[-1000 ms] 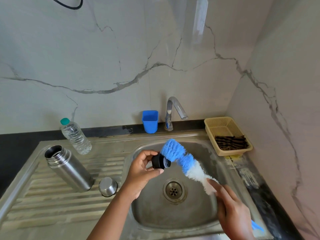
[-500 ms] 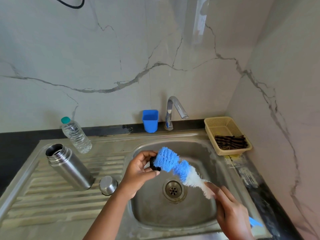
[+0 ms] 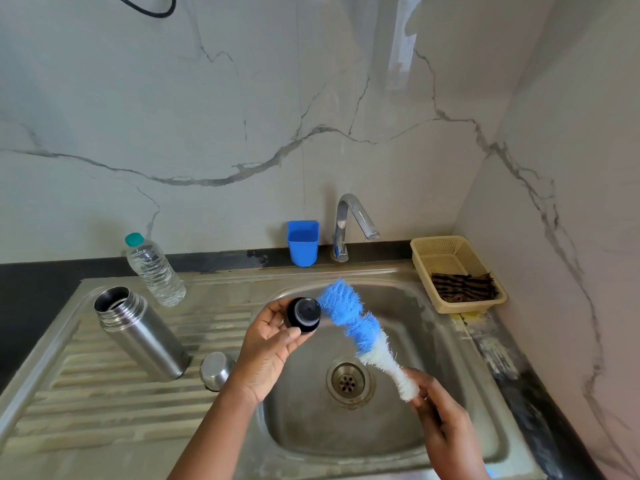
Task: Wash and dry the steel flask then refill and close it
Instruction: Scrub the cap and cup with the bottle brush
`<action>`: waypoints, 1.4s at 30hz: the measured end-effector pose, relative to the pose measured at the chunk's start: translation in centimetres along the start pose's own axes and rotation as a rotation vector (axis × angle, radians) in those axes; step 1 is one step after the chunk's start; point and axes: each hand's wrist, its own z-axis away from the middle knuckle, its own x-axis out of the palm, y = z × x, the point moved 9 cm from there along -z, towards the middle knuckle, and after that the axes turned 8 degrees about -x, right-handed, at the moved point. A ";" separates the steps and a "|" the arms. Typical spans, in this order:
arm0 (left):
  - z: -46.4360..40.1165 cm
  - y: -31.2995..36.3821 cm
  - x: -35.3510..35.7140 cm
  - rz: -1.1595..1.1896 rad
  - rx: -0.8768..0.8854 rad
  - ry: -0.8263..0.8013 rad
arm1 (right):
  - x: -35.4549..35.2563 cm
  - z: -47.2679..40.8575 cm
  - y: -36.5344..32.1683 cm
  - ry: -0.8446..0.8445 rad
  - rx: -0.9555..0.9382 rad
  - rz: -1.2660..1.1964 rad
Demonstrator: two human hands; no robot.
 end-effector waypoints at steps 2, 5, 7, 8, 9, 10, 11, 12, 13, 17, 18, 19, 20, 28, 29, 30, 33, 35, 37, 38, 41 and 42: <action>-0.1 -0.1 -0.4 0.050 0.011 0.052 | -0.1 0.3 -0.3 0.018 -0.004 0.008; -0.2 -0.4 -1.0 0.069 0.013 0.139 | 0.1 1.1 -1.1 0.003 -0.051 0.036; -0.3 -0.5 -1.2 0.074 0.015 0.188 | 0.5 1.5 -1.5 -0.012 -0.076 0.080; -0.3 -0.7 -1.1 0.086 0.011 0.190 | 0.5 1.5 -1.4 -0.001 -0.068 0.096; -0.4 -1.0 -1.0 0.093 0.007 0.183 | 0.5 1.4 -1.2 0.018 -0.053 0.107; -0.5 -1.2 -0.8 0.110 -0.003 0.172 | 0.3 1.2 -1.0 0.042 -0.030 0.123; -0.6 -1.3 -0.6 0.121 -0.013 0.164 | 0.2 1.0 -0.8 0.061 -0.006 0.141; -0.7 -1.4 -0.4 0.128 -0.020 0.156 | 0.0 0.9 -0.6 0.075 0.015 0.164; -0.8 -1.4 -0.1 0.120 -0.024 0.150 | -0.1 0.8 -0.5 0.084 0.029 0.178; -1.1 -1.0 0.2 0.079 -0.017 0.184 | -0.5 1.1 -2.0 0.089 -0.030 0.237; -1.0 -0.8 0.2 0.047 -0.011 0.199 | -0.5 1.2 -2.6 0.081 -0.046 0.267; -1.1 -0.7 0.0 0.003 -0.015 0.213 | -0.6 1.3 -3.0 0.077 -0.048 0.297; -1.0 -0.8 -0.2 -0.041 -0.028 0.221 | -0.8 1.3 -3.3 0.076 -0.047 0.323; -1.4 0.5 -0.2 -0.482 -0.053 0.139 | -2.7 -0.6 -5.2 0.162 -0.155 0.644; -1.5 0.7 -0.2 -0.519 -0.049 0.125 | -2.8 -0.9 -5.3 0.160 -0.133 0.655; -1.6 0.8 -0.1 -0.557 -0.048 0.112 | -2.9 -1.1 -5.4 0.153 -0.119 0.660; -1.6 0.4 0.2 -0.622 -0.055 0.085 | -3.0 -1.6 -5.0 0.124 -0.066 0.643; -1.4 0.2 0.1 -0.550 -0.041 0.092 | -2.8 -1.8 -4.3 0.097 0.000 0.588; -1.3 0.2 -0.2 -0.360 -0.031 0.105 | -2.3 -1.6 -3.2 0.064 0.069 0.508; -1.3 0.0 -0.4 -0.244 -0.039 0.109 | -1.9 -1.4 -2.8 0.048 0.082 0.465; -1.3 0.0 -0.5 -0.049 -0.043 0.100 | -1.2 -0.6 -2.9 0.018 0.077 0.385; -1.3 0.0 -0.4 -0.038 -0.042 0.107 | -1.3 -0.4 -3.1 0.029 0.084 0.370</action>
